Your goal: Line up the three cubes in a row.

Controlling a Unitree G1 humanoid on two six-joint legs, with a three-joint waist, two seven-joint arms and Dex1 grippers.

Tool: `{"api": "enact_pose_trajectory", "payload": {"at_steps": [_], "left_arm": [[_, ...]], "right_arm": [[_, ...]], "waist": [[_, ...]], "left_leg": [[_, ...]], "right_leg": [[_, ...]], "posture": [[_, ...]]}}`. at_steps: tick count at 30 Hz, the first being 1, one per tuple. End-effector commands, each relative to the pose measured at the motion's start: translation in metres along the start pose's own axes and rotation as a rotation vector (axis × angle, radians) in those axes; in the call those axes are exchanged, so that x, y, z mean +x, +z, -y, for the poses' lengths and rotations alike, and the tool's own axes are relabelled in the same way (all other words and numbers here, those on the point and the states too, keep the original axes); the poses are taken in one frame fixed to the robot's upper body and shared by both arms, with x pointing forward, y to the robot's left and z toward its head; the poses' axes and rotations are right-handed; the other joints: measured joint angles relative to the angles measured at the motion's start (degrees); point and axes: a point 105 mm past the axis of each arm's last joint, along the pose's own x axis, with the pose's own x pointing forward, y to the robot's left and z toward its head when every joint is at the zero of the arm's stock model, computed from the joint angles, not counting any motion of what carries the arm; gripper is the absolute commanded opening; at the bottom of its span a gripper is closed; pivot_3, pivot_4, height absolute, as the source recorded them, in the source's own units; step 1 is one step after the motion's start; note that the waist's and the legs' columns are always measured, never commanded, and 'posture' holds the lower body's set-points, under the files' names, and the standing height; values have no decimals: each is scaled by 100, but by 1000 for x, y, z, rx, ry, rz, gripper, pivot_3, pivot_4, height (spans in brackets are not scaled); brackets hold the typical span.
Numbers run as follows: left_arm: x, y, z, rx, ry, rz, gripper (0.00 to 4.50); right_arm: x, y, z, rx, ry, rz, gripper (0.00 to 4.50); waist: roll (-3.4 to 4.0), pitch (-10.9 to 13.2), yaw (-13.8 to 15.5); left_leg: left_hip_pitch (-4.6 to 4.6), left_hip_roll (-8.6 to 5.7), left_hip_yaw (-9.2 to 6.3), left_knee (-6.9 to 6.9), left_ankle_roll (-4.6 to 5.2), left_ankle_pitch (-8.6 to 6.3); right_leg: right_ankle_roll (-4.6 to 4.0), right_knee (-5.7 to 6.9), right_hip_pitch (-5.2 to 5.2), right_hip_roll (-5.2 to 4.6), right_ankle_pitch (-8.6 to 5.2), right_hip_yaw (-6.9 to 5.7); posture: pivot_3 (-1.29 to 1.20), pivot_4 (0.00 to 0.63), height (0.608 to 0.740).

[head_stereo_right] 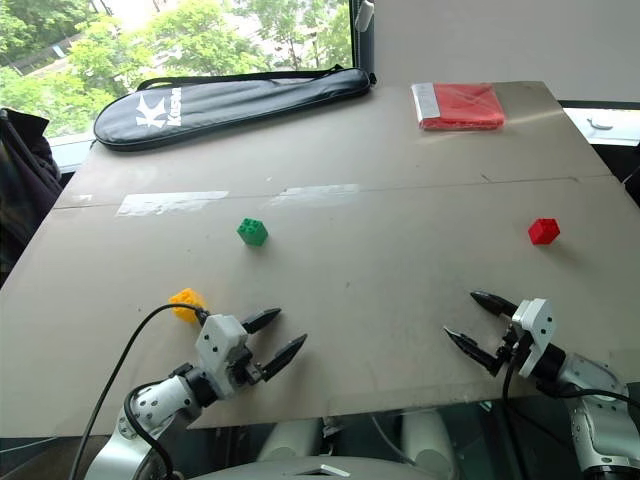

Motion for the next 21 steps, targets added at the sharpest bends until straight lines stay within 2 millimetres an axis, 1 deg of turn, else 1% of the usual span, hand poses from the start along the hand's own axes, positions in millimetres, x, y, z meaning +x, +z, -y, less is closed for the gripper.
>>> {"api": "enact_pose_trajectory", "payload": {"at_steps": [1,3,5,9,16,21], "left_arm": [[1,3,7,-5,-44,1,3708],[1,5,8,1,-58,5,3708],[1,6,9,7,-67,5,3708],[1,7,9,12,-72,3,3708],[0,6,7,21,-70,-1,3708],[1,5,7,21,-73,0,3708]], "right_arm": [[-5,1,5,-29,-50,-6,4500],[-6,-4,11,-57,-102,-35,4500],[-6,-7,12,-47,-122,-51,4500],[-5,-7,13,-43,-120,-57,4500],[-10,-8,15,-20,-106,-68,4500],[-12,-13,17,-7,-112,-101,4500]], "waist": [[0,0,1],[-2,-1,2],[-3,-1,0],[-19,-10,1],[-21,-12,5],[-22,-12,6]], "left_leg": [[0,0,0,0,0,0],[0,0,-1,0,0,0],[0,0,1,0,0,0],[0,0,2,0,0,0],[0,0,1,0,0,0],[-1,0,1,1,0,0]], "right_leg": [[0,0,0,0,0,0],[0,0,0,0,0,-1],[0,0,0,0,0,0],[0,-1,0,0,0,2],[0,-1,0,-1,0,1],[0,-2,0,-1,0,1]], "posture": [[0,150,740],[0,150,740],[0,150,740],[0,150,740],[0,150,740],[0,150,740]]}}
